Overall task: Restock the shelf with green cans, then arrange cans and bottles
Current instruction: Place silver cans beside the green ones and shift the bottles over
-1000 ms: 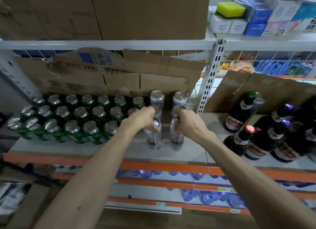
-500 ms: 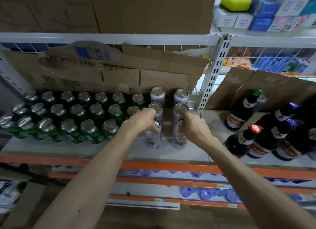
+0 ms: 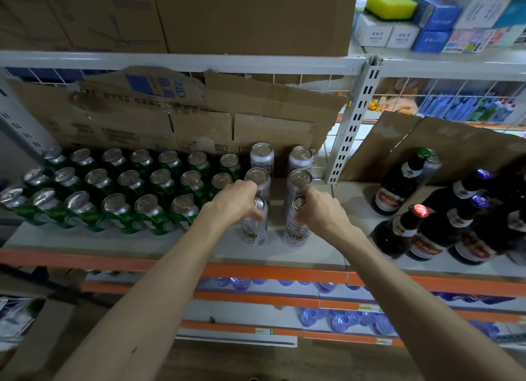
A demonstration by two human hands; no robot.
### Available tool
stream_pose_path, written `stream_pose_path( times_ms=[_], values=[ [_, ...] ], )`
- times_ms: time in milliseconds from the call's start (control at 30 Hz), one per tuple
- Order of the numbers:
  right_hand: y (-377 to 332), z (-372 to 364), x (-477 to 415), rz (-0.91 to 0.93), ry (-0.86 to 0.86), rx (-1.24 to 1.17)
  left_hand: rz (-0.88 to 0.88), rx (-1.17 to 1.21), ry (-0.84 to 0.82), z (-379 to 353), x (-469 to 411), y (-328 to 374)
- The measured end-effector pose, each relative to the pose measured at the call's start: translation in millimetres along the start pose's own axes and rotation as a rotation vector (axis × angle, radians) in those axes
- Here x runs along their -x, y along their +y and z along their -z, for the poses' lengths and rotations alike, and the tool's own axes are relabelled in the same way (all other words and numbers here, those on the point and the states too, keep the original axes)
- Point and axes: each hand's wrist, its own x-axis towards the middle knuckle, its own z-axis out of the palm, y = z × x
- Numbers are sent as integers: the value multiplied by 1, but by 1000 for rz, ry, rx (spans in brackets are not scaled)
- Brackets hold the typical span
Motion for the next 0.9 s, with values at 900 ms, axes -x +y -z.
stream_pose_path(
  times_ms=[900],
  values=[
    [16, -5, 11, 115, 26, -15, -47, -33, 125, 4, 20, -8]
  ],
)
